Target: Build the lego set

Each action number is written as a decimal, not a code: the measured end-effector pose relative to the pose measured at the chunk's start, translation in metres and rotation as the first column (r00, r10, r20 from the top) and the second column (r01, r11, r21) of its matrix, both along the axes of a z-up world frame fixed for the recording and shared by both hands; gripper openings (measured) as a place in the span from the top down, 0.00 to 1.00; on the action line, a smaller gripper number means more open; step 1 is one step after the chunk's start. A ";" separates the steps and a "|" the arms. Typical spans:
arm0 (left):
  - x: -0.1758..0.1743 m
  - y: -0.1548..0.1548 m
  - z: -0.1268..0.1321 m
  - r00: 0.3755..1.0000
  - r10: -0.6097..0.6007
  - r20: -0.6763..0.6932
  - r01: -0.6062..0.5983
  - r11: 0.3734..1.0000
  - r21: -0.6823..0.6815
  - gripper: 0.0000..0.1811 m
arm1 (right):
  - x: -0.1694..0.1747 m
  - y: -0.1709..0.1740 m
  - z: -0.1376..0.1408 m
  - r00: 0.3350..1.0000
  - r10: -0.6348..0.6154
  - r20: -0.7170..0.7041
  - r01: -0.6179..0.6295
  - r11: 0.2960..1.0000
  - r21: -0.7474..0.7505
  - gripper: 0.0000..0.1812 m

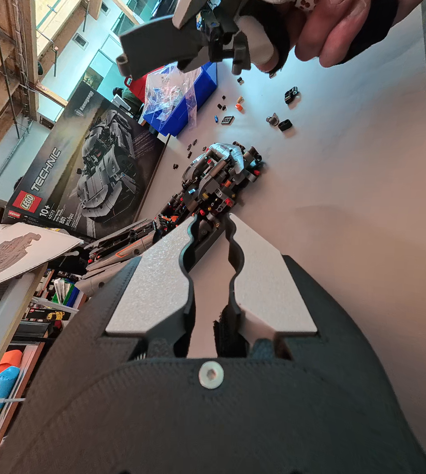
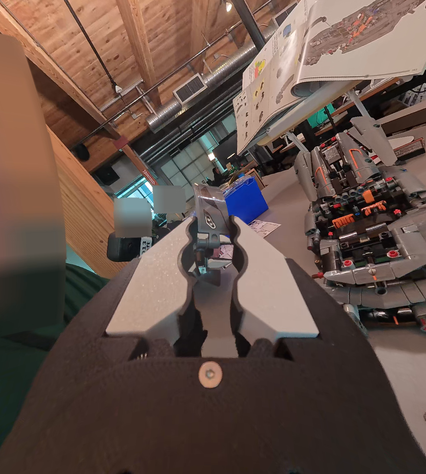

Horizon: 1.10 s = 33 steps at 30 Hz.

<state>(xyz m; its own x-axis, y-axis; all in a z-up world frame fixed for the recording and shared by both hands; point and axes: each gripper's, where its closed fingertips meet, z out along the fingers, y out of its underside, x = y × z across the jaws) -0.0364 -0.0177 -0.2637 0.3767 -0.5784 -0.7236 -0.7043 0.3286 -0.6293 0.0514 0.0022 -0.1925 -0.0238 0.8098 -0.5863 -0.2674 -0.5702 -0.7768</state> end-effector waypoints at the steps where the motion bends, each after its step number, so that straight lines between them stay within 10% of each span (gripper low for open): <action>1: 0.000 0.000 0.000 1.000 -0.001 -0.002 0.001 1.000 -0.002 0.90 | 0.000 0.000 0.000 1.000 -0.006 0.006 0.006 1.000 0.001 0.87; 17: 0.004 -0.003 -0.001 1.000 -0.013 0.009 0.014 0.999 -0.042 0.88 | -0.015 0.006 0.002 0.989 -0.117 0.094 0.112 0.992 0.052 0.87; 33: 0.042 -0.001 0.054 0.885 0.045 0.464 0.031 0.988 -0.153 0.83 | -0.051 0.006 0.034 0.975 -0.220 -0.042 0.222 0.973 0.070 0.87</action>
